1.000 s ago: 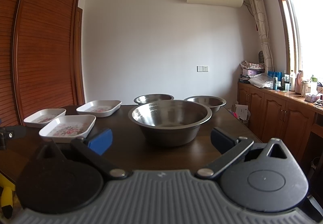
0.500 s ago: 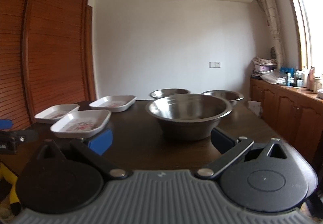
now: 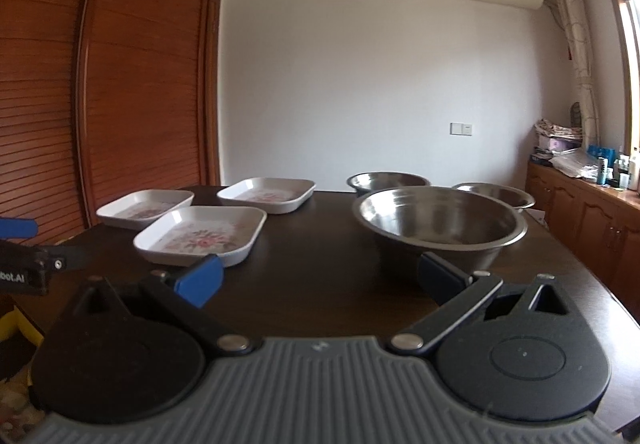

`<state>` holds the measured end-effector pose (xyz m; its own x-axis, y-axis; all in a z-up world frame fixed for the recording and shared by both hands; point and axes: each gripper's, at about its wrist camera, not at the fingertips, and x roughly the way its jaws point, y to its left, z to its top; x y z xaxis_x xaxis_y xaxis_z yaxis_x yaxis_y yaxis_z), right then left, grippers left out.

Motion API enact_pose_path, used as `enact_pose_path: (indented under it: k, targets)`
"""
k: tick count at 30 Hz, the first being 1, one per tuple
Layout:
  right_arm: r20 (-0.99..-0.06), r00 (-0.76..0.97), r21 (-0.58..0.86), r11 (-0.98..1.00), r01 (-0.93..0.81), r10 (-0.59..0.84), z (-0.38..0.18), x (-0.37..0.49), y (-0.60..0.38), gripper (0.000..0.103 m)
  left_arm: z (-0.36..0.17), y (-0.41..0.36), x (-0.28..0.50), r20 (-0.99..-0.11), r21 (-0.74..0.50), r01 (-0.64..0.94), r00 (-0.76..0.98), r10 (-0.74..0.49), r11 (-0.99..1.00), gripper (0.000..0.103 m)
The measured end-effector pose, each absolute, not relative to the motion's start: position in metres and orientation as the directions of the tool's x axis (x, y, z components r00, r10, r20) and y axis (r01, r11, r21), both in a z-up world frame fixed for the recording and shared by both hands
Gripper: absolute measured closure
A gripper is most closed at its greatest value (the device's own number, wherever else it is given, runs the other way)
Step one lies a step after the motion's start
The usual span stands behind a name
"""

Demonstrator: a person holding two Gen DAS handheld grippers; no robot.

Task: Organize plates and bowls

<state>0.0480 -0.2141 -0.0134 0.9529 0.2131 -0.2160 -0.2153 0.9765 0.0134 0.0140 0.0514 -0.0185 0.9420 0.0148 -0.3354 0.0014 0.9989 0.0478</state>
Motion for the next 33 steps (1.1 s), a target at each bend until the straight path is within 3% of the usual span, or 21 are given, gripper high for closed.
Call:
enact_pose_path:
  k: [10,22,25,26,33]
  targets:
    - [-0.239,0.925,0.020,0.954,-0.300,0.296,-0.007,0.063,-0.197,0.000,-0.012,0.067,0.026,-0.343,0.048,0.046,0.939,-0.027,0.998,0.000]
    - [-0.335,0.827,0.009,0.879,-0.477,0.452,0.015,0.113,-0.171,0.001,-0.010,0.081,0.073,-0.437,0.004,0.125,0.893,-0.110,0.992,0.000]
    - [-0.371,0.789,0.032,0.855,-0.517,0.491,0.019,0.134,-0.166,0.014,-0.011,0.083,0.085,-0.458,0.025,0.122,0.884,-0.097,0.992,0.010]
    - [-0.385,0.776,0.043,0.850,-0.525,0.499,0.019,0.142,-0.165,0.016,-0.010,0.084,0.090,-0.464,0.026,0.122,0.880,-0.096,0.992,0.018]
    - [-0.485,0.702,0.083,0.827,-0.556,0.521,0.025,0.193,-0.158,0.034,-0.009,0.094,0.118,-0.525,-0.031,0.147,0.839,-0.141,0.989,0.038]
